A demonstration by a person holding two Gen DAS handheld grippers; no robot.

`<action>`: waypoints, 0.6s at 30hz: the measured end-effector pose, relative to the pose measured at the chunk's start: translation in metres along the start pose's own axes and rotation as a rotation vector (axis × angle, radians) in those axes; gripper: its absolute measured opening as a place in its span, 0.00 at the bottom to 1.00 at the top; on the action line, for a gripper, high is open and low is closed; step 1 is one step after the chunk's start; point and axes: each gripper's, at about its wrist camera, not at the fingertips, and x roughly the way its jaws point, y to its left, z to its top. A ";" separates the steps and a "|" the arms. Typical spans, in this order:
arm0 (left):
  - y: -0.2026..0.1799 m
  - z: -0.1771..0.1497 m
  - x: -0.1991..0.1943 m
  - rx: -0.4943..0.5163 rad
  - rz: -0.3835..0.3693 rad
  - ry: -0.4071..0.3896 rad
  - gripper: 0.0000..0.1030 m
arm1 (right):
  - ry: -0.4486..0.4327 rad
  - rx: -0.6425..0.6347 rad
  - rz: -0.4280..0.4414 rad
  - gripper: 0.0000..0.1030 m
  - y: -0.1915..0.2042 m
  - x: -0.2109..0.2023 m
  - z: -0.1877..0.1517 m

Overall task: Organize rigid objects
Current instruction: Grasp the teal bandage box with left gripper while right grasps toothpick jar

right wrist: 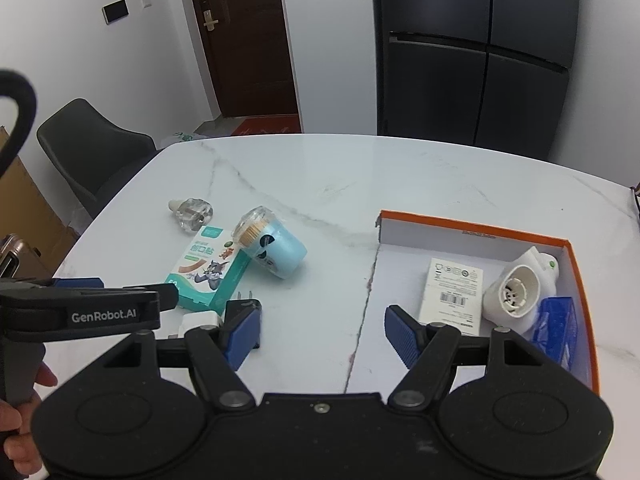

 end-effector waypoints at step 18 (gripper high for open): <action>0.014 0.016 0.063 0.010 0.008 0.076 0.92 | 0.058 -0.052 0.044 0.80 0.012 0.051 0.012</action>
